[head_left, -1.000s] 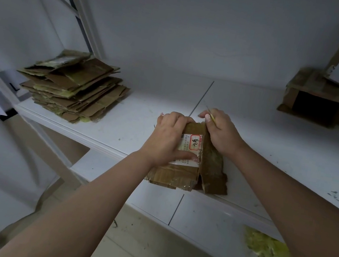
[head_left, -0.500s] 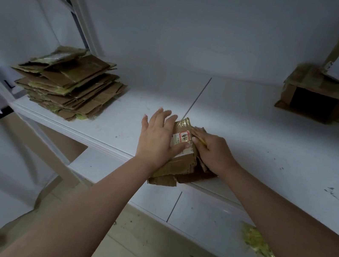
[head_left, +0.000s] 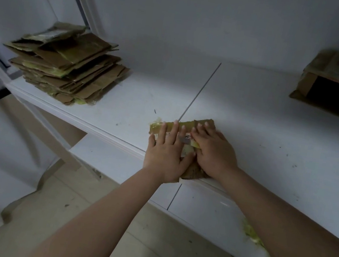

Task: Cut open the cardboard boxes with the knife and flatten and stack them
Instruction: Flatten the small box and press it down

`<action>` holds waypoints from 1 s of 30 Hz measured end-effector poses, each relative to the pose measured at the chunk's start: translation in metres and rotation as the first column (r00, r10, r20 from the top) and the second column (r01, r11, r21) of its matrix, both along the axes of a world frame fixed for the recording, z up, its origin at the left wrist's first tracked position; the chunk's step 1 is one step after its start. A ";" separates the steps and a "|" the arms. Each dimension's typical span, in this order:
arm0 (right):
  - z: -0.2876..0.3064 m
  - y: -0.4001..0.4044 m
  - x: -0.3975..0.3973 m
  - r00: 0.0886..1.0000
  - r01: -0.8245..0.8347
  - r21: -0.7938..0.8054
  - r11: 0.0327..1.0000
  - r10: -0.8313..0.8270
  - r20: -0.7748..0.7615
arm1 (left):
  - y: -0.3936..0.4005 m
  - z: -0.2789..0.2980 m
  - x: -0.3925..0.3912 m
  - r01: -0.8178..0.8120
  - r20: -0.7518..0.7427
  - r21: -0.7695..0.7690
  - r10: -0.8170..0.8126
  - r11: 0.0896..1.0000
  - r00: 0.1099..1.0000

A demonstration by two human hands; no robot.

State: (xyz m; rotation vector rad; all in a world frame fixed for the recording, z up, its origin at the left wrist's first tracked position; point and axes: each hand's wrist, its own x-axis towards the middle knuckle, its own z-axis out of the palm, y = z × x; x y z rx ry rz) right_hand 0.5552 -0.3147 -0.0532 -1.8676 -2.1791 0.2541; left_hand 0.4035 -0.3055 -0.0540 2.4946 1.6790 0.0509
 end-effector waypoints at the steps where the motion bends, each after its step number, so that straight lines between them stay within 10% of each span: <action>1: -0.001 0.000 -0.001 1.000 0.000 0.003 1.000 -0.001 0.024 | 0.000 -0.001 0.000 0.001 -0.010 0.000 -0.001 1.000 1.000; 12: 0.023 0.022 0.003 0.980 0.097 -0.021 0.995 -0.099 -0.170 | 0.032 0.007 0.000 0.103 -0.047 -0.039 -0.105 0.994 0.993; 30: -0.002 0.028 0.001 0.994 0.088 -0.043 0.995 -0.085 0.066 | 0.043 -0.004 0.004 0.086 -0.057 0.024 -0.084 0.996 0.995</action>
